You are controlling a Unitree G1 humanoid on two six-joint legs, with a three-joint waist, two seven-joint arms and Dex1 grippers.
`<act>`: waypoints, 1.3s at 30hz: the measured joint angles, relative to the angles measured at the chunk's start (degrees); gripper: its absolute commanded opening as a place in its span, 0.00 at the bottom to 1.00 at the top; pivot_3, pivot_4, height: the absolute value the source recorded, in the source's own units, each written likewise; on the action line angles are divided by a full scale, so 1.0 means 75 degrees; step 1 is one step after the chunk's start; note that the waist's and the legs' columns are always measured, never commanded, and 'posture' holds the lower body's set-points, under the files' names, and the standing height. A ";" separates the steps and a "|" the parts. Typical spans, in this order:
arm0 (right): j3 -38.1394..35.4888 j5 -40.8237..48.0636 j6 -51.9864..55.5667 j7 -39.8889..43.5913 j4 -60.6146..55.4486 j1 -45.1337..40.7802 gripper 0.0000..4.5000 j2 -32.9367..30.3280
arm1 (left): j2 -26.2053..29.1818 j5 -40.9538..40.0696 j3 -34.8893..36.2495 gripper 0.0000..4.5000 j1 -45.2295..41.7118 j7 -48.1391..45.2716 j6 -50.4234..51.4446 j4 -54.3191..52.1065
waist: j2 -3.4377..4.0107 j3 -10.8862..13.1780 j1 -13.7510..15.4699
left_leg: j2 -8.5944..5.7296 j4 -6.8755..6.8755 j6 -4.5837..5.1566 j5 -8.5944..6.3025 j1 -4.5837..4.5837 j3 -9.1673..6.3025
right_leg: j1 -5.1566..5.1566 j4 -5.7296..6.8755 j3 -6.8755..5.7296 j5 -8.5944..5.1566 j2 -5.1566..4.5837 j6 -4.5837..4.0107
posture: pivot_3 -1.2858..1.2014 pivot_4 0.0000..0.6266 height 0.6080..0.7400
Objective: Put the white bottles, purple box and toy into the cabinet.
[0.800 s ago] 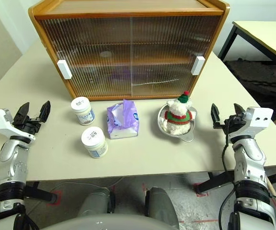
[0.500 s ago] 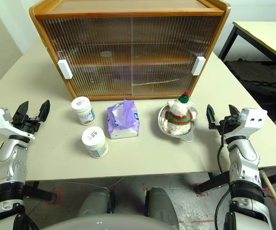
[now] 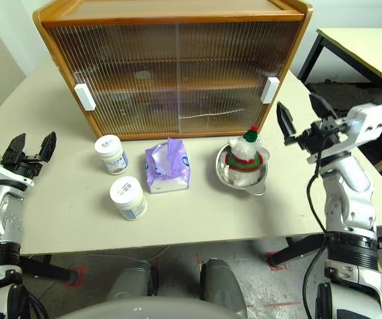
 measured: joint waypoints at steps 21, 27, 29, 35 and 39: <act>0.1151 0.2172 0.3365 0.2187 -0.3075 0.0353 1.00 -0.1105 | 0.0053 -0.0047 0.0061 0.92 -0.0262 -0.0260 -0.0030 0.0241 | -0.0046 0.0003 0.0049 | 0.0028 0.0003 -0.0013 -0.0019 -0.0013 0.0005 | -0.0005 -0.0022 -0.0022 -0.0003 0.0006 -0.0006 | 0.52 0.00 1.00; 0.1179 0.2015 0.3251 0.2272 -0.3074 0.0475 1.00 -0.0910 | 0.0170 -0.0231 -0.0035 0.44 -0.0262 -0.0776 0.0505 -0.0274 | -0.0053 0.0007 0.0071 | 0.0028 0.0004 -0.0013 -0.0020 -0.0015 0.0005 | -0.0006 -0.0023 -0.0023 -0.0003 0.0007 -0.0007 | 0.53 0.00 1.00; 0.1258 0.1939 0.3219 0.2306 -0.3070 0.0499 1.00 -0.0867 | 0.0261 -0.0315 -0.0047 0.26 -0.0273 -0.0887 0.0730 -0.0470 | -0.0054 0.0007 0.0077 | 0.0030 0.0004 -0.0014 -0.0021 -0.0014 0.0005 | -0.0006 -0.0023 -0.0023 -0.0004 0.0008 -0.0007 | 0.53 0.00 1.00; 0.1357 0.1844 0.3136 0.2398 -0.2985 0.0553 1.00 -0.0831 | 0.0292 -0.0472 -0.0151 0.01 -0.0588 -0.0989 0.1279 -0.0843 | -0.0057 0.0010 0.0159 | 0.0032 0.0006 -0.0014 -0.0021 -0.0015 0.0006 | -0.0006 -0.0023 -0.0023 -0.0004 0.0013 -0.0007 | 0.53 0.00 1.00; 0.1362 0.1697 0.3034 0.2417 -0.2900 0.0581 1.00 -0.0812 | 0.0281 -0.0734 -0.0155 0.01 -0.1074 -0.0928 0.1846 -0.1049 | -0.0063 0.0014 0.0221 | 0.0035 0.0007 -0.0014 -0.0021 -0.0017 0.0005 | -0.0006 -0.0023 -0.0023 -0.0004 0.0021 -0.0007 | 0.52 0.00 1.00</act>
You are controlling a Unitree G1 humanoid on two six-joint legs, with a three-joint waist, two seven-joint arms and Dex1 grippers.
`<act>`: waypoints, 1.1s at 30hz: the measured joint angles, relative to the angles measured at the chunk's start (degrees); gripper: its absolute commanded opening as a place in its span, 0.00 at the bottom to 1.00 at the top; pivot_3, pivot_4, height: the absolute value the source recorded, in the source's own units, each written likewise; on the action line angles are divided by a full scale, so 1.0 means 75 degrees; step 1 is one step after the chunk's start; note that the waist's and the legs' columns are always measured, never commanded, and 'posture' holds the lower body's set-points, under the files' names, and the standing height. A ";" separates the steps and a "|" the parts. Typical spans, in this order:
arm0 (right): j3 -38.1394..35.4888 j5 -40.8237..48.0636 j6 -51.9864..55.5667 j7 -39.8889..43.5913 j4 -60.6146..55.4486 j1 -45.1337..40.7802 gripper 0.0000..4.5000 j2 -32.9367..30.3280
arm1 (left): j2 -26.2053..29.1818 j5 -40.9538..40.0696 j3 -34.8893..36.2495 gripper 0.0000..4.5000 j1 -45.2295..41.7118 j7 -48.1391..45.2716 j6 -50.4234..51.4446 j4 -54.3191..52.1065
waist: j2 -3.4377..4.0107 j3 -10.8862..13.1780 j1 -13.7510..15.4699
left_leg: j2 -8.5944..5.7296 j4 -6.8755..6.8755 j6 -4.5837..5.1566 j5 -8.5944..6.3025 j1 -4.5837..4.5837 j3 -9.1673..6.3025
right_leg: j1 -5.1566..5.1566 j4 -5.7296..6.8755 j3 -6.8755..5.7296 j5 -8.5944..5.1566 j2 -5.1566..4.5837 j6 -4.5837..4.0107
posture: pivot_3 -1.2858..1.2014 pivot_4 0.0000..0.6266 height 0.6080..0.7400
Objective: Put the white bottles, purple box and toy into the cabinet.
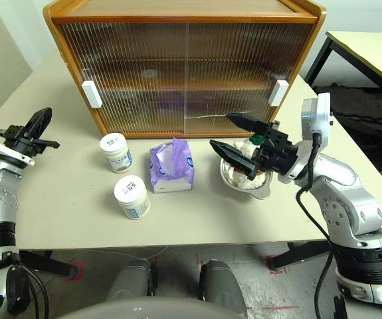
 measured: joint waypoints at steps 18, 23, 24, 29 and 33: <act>-0.0012 -0.0127 -0.0088 -0.0173 0.0089 0.0112 1.00 0.0206 | -0.0110 0.0075 -0.0659 0.01 -0.1469 -0.0206 0.0869 0.0166 | -0.0007 0.0004 -0.0014 | 0.0012 0.0012 0.0002 0.0001 0.0000 0.0000 | 0.0000 -0.0002 0.0017 0.0004 0.0068 -0.0009 | 0.51 0.00 1.00; -0.0038 -0.0121 -0.0088 -0.0265 0.0082 0.0112 1.00 0.0217 | -0.0167 0.0109 -0.0671 0.01 -0.1492 -0.0246 0.0841 0.0201 | -0.0008 0.0004 -0.0014 | 0.0010 0.0013 0.0002 0.0001 -0.0003 0.0002 | 0.0000 -0.0004 0.0021 0.0005 0.0066 -0.0010 | 0.51 0.00 1.00; -0.0041 -0.0119 -0.0088 -0.0287 0.0080 0.0113 1.00 0.0219 | -0.0167 0.0110 -0.0672 0.01 -0.1488 -0.0249 0.0841 0.0199 | -0.0008 0.0004 -0.0014 | 0.0010 0.0013 0.0003 0.0002 -0.0003 0.0002 | 0.0000 -0.0005 0.0021 0.0005 0.0066 -0.0010 | 0.51 0.00 1.00; -0.0057 -0.0114 -0.0089 -0.0312 0.0067 0.0128 1.00 0.0222 | -0.0208 0.0102 -0.0698 0.01 -0.1191 -0.0311 0.0905 -0.0003 | -0.0008 0.0004 -0.0015 | 0.0011 0.0012 0.0003 0.0002 -0.0002 0.0003 | 0.0000 -0.0006 0.0023 0.0005 0.0066 -0.0011 | 0.51 0.00 1.00; -0.0095 -0.0112 -0.0089 -0.0312 0.0059 0.0132 1.00 0.0222 | -0.0270 0.0101 -0.0707 0.01 -0.0957 -0.0307 0.0998 -0.0208 | -0.0009 0.0004 -0.0053 | 0.0018 0.0013 0.0000 0.0000 0.0001 0.0004 | 0.0000 -0.0005 0.0025 0.0008 0.0073 -0.0017 | 0.51 0.00 1.00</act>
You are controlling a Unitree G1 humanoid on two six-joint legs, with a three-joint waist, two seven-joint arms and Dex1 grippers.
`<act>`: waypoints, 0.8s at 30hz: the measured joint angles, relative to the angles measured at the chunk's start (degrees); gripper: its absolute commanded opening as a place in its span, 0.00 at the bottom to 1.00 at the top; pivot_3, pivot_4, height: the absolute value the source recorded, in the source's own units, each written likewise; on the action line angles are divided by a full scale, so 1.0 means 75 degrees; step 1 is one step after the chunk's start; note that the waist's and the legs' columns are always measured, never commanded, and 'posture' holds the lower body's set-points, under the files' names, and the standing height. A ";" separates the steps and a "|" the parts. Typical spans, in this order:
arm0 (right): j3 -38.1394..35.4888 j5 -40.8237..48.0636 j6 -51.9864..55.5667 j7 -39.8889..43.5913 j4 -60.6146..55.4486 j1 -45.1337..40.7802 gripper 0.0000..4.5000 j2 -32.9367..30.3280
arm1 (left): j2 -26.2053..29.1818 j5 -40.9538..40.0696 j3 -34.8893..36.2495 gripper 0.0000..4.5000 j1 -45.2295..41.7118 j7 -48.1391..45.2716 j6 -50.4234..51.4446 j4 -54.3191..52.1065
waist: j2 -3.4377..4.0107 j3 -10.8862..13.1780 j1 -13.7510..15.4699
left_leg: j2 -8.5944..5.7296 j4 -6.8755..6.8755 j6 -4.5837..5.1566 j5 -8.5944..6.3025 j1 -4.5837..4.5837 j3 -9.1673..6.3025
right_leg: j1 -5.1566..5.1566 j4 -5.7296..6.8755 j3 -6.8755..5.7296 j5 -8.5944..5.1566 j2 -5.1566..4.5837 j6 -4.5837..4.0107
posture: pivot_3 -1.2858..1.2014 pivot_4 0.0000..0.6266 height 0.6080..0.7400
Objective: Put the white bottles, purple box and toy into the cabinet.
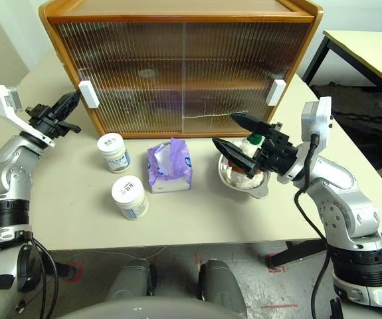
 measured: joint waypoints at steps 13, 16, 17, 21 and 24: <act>-0.0084 0.0000 0.0000 -0.0047 -0.0019 -0.0005 1.00 0.0000 | -0.0122 0.0151 -0.0160 0.01 -0.0288 -0.0145 -0.0210 0.0500 | -0.0001 -0.0001 -0.0103 | 0.0000 0.0002 0.0000 0.0000 0.0002 0.0004 | 0.0001 0.0001 0.0003 0.0000 0.0003 -0.0001 | 0.49 0.00 1.00; -0.0180 0.0001 0.0000 -0.0109 -0.0134 0.0060 1.00 0.0000 | -0.0175 0.0195 -0.0257 0.01 -0.0432 -0.0236 -0.0267 0.0657 | -0.0002 -0.0001 -0.0153 | -0.0001 0.0002 0.0003 0.0002 0.0001 0.0005 | 0.0001 0.0001 0.0005 0.0000 0.0003 -0.0001 | 0.49 0.00 1.00; -0.0180 0.0001 0.0000 -0.0120 -0.0157 0.0090 1.00 0.0000 | -0.0217 0.0207 -0.0305 0.01 -0.0464 -0.0277 -0.0272 0.0660 | -0.0002 -0.0001 -0.0168 | 0.0000 0.0001 0.0003 0.0002 0.0001 0.0005 | 0.0001 0.0000 0.0007 0.0000 0.0004 -0.0001 | 0.49 0.00 1.00; -0.0179 0.0001 0.0000 -0.0153 -0.0175 0.0117 1.00 0.0001 | -0.0322 0.0293 -0.0643 0.01 -0.0691 -0.0549 -0.0264 0.0660 | -0.0002 -0.0001 -0.0182 | 0.0000 0.0001 0.0006 0.0003 0.0003 0.0008 | 0.0000 0.0001 0.0010 0.0000 0.0008 -0.0001 | 0.49 0.00 1.00; -0.0179 0.0001 0.0000 -0.0202 -0.0179 0.0128 1.00 0.0005 | -0.0349 0.0281 -0.0908 0.01 -0.0740 -0.0905 -0.0037 0.0614 | -0.0001 -0.0001 -0.0208 | 0.0000 0.0001 0.0006 0.0004 0.0005 0.0011 | 0.0000 0.0002 0.0015 0.0000 0.0010 -0.0001 | 0.49 0.00 1.00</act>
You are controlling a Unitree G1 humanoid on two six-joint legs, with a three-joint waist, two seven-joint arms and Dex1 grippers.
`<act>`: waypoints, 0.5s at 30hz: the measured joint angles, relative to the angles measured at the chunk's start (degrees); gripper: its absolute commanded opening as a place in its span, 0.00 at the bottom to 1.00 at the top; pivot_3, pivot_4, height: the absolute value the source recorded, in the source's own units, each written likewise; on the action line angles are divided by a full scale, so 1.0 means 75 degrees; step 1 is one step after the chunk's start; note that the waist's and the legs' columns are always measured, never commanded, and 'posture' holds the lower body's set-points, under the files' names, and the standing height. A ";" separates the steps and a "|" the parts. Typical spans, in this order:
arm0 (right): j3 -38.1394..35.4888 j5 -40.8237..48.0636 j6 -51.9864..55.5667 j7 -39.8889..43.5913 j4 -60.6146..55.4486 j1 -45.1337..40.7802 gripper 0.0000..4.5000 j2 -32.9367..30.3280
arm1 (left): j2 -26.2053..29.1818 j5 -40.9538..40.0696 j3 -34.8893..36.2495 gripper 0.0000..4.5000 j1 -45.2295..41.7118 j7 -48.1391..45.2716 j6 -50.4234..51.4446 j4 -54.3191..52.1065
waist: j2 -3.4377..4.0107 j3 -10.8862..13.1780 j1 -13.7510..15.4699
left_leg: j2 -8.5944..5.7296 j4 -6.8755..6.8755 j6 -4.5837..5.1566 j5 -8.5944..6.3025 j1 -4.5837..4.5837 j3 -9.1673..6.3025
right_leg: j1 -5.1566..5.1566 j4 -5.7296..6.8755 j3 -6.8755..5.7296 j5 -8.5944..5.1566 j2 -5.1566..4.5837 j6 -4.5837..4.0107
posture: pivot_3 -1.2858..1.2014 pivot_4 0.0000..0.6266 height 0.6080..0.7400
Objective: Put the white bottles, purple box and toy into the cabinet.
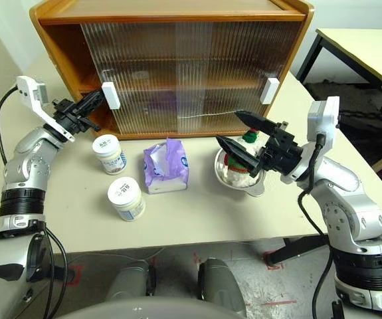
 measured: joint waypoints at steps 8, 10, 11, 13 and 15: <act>0.0001 0.0000 0.0000 -0.0074 -0.0058 0.0031 1.00 0.0040 | -0.0392 0.0007 -0.0529 0.01 -0.0073 -0.0550 0.0366 -0.0041 | 0.0000 0.0000 -0.0128 | 0.0000 0.0001 0.0018 0.0011 0.0000 0.0000 | 0.0000 0.0001 0.0005 0.0000 0.0002 0.0000 | 0.48 0.00 1.00; 0.0001 0.0000 0.0000 -0.0077 -0.0093 0.0060 1.00 0.0042 | -0.0484 0.0020 -0.0593 0.01 -0.0213 -0.0588 0.0367 -0.0036 | 0.0000 0.0000 -0.0153 | 0.0000 0.0002 0.0018 0.0011 0.0000 0.0000 | 0.0000 0.0002 0.0007 0.0000 0.0002 0.0001 | 0.48 0.00 1.00; 0.0000 0.0000 -0.0001 -0.0084 -0.0114 0.0079 1.00 0.0044 | -0.0506 0.0024 -0.0595 0.01 -0.0292 -0.0597 0.0362 -0.0034 | 0.0000 0.0000 -0.0166 | 0.0000 0.0001 0.0018 0.0011 0.0001 0.0001 | 0.0000 0.0002 0.0009 0.0000 0.0003 0.0001 | 0.48 0.00 1.00; -0.0001 -0.0001 -0.0001 -0.0097 -0.0136 0.0104 1.00 0.0044 | -0.0525 0.0040 -0.0595 0.01 -0.0398 -0.0608 0.0329 0.0001 | 0.0000 0.0000 -0.0210 | 0.0000 -0.0001 0.0018 0.0010 0.0008 0.0008 | 0.0000 0.0005 0.0022 0.0000 0.0007 0.0001 | 0.48 0.00 1.00; -0.0001 -0.0001 -0.0001 -0.0114 -0.0140 0.0103 1.00 0.0045 | -0.0539 0.0044 -0.0594 0.01 -0.0462 -0.0613 0.0314 0.0021 | 0.0000 0.0000 -0.0224 | 0.0002 -0.0001 0.0018 0.0010 0.0010 0.0008 | 0.0000 0.0006 0.0022 0.0000 0.0010 0.0001 | 0.48 0.00 1.00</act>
